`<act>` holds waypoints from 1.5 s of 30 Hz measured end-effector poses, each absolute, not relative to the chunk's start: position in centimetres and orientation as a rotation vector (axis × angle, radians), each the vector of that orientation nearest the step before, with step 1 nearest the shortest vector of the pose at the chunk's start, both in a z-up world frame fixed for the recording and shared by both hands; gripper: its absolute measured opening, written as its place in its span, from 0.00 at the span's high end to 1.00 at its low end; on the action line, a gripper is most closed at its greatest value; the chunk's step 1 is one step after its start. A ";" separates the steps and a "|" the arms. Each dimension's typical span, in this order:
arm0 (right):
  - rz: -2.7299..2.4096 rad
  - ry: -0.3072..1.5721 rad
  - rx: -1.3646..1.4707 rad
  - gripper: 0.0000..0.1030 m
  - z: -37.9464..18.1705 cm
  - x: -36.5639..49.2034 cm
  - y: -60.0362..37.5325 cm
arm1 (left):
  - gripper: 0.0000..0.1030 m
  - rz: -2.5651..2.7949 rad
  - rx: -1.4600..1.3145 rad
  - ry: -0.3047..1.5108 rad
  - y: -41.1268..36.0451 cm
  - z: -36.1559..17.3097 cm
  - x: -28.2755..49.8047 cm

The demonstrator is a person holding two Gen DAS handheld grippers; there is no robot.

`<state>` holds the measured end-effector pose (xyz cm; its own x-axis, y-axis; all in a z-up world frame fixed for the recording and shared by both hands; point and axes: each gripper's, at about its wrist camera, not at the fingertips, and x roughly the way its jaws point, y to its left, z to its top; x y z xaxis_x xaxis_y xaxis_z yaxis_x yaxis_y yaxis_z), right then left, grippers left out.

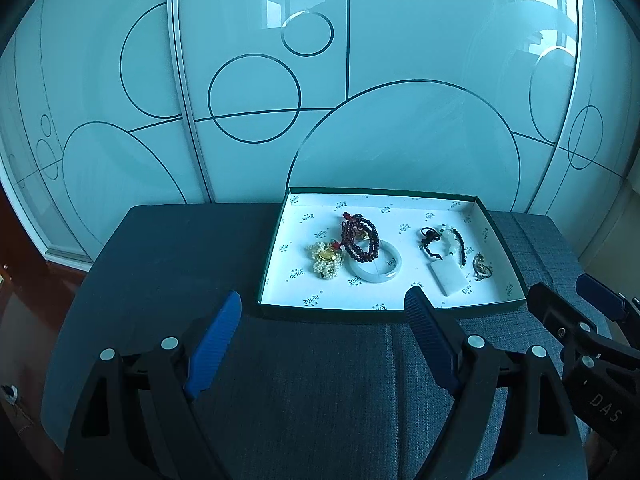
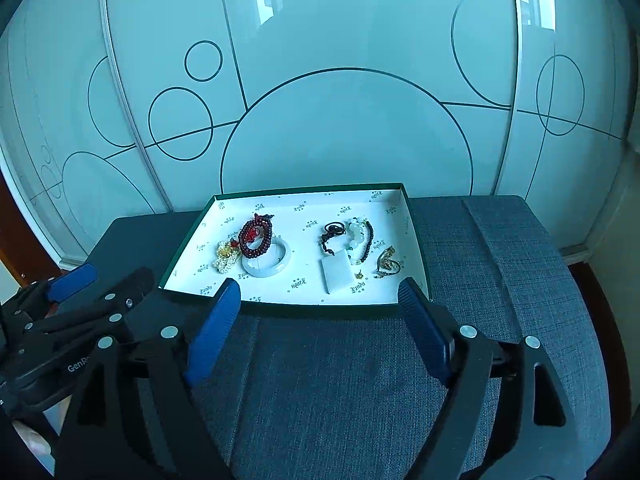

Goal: Organize jewelry

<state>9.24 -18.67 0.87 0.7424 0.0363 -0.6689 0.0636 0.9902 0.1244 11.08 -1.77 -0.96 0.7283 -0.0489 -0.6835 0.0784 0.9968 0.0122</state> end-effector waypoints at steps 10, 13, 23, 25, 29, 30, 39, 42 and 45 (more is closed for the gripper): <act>-0.016 0.734 0.141 0.21 1.0 9.2 -18.6 | 0.19 -0.066 0.049 0.753 -1.8 -1.1 11.2; -0.015 0.735 0.141 0.21 1.0 9.2 -18.6 | 0.19 -0.067 0.047 0.753 -1.8 -1.1 11.2; -0.015 0.735 0.139 0.21 1.0 9.2 -18.6 | 0.19 -0.058 0.056 0.745 -1.8 -1.1 11.2; -0.016 0.734 0.140 0.21 1.0 9.2 -18.6 | 0.19 -0.055 0.059 0.741 -1.8 -1.0 11.2; -0.017 0.736 0.140 0.21 1.0 9.2 -18.5 | 0.19 -0.054 0.055 0.735 -1.7 -0.9 11.2; -0.016 0.736 0.140 0.21 1.1 9.2 -18.5 | 0.19 -0.054 0.055 0.734 -1.7 -0.8 11.2; -0.015 0.735 0.137 0.21 1.1 9.2 -18.8 | 0.19 -0.044 0.062 0.730 -1.8 -0.8 11.3; -0.014 0.735 0.135 0.21 1.1 9.2 -18.9 | 0.18 -0.036 0.070 0.734 -1.8 -0.9 11.3; -0.015 0.735 0.135 0.21 1.0 9.2 -19.1 | 0.17 -0.036 0.073 0.730 -1.9 -0.9 11.3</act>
